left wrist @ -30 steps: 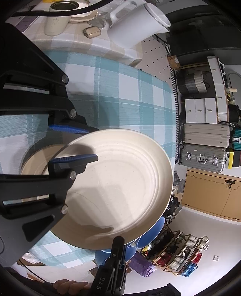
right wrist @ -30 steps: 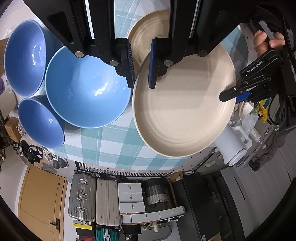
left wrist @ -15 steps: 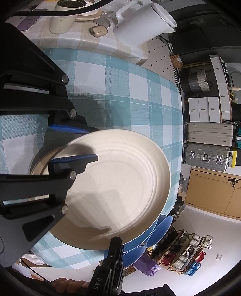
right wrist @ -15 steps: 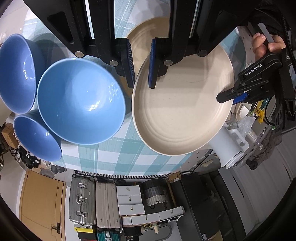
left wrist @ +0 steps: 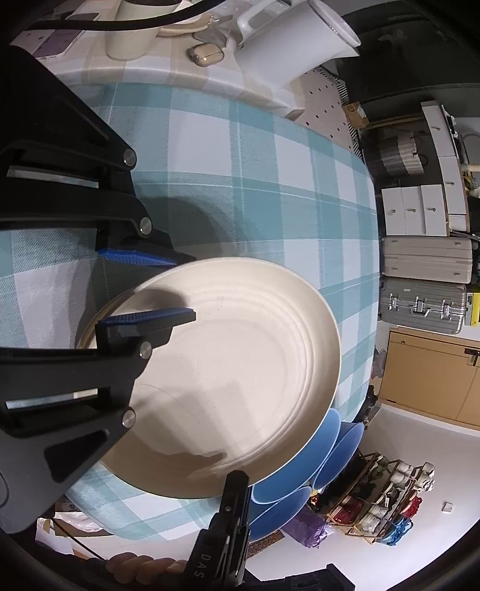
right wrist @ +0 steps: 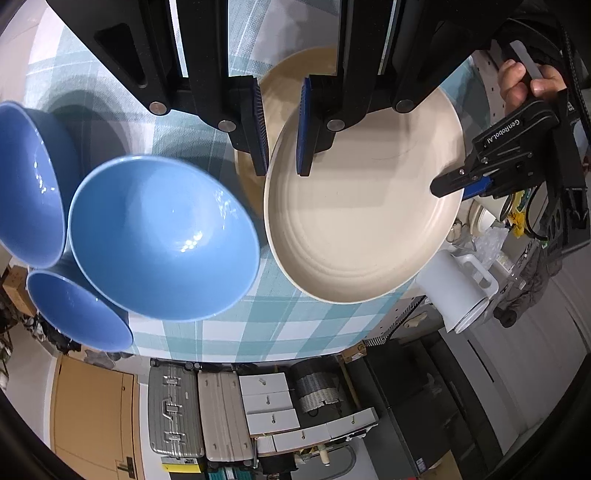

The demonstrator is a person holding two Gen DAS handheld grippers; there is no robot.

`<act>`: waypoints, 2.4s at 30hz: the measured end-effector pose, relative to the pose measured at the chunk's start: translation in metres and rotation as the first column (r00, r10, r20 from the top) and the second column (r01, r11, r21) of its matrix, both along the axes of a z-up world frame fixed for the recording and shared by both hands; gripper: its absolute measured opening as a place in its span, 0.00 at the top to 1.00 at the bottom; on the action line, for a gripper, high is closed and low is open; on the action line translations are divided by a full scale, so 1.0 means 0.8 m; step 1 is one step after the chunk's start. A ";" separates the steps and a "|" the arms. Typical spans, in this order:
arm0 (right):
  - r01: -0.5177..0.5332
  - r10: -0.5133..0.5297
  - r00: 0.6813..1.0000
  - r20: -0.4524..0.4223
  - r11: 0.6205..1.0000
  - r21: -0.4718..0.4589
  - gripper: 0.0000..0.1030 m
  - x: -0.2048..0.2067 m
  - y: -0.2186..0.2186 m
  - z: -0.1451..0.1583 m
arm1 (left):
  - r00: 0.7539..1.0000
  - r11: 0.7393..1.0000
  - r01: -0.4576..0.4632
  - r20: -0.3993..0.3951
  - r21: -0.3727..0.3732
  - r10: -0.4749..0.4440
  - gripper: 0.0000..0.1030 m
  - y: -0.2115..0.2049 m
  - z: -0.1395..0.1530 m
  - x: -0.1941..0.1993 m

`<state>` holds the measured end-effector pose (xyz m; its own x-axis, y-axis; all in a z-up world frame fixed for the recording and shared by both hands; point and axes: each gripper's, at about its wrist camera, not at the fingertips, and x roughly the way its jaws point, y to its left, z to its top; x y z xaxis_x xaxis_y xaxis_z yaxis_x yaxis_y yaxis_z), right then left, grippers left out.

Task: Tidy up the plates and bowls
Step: 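Carry the cream plate with both grippers over the cream plate stack, then lower the cream plate onto the stack and open both grippers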

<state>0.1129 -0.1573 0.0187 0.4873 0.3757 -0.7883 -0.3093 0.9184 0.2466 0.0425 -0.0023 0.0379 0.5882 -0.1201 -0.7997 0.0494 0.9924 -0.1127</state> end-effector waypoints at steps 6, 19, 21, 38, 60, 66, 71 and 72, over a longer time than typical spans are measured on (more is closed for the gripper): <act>0.006 -0.005 1.000 -0.013 1.000 0.008 0.84 -0.005 -0.002 -0.010 | 1.000 1.000 -0.001 -0.012 0.001 0.001 0.83 -0.005 -0.014 -0.007; 0.046 -0.046 0.999 -0.020 0.999 -0.014 0.84 -0.015 -0.004 -0.039 | 1.000 0.998 0.018 -0.015 0.054 -0.017 0.83 -0.022 -0.034 -0.011; 0.050 -0.051 0.998 -0.023 0.999 -0.019 0.84 -0.017 -0.006 -0.043 | 1.000 0.998 0.021 -0.017 0.058 -0.020 0.83 -0.024 -0.036 -0.011; 0.067 -0.070 0.997 -0.023 0.994 -0.081 0.83 -0.015 0.001 -0.062 | 0.999 0.992 0.033 -0.036 0.121 -0.029 0.82 -0.038 -0.059 0.004; 0.063 -0.065 0.998 -0.005 0.987 -0.146 0.83 -0.011 0.008 -0.068 | 0.995 0.972 0.066 -0.090 0.224 -0.047 0.77 -0.050 -0.075 0.015; 0.056 -0.060 0.998 -0.023 0.989 -0.138 0.77 -0.006 0.007 -0.071 | 0.994 0.985 0.071 -0.093 0.156 -0.056 0.68 -0.040 -0.072 0.016; 0.070 -0.074 0.997 -0.037 0.991 -0.111 0.48 -0.005 0.002 -0.065 | 0.996 0.994 0.065 -0.068 0.092 -0.058 0.53 -0.030 -0.060 0.016; 0.073 -0.077 0.996 -0.034 0.992 -0.101 0.43 -0.006 0.000 -0.062 | 0.997 0.994 0.063 -0.055 0.084 -0.058 0.46 -0.027 -0.055 0.016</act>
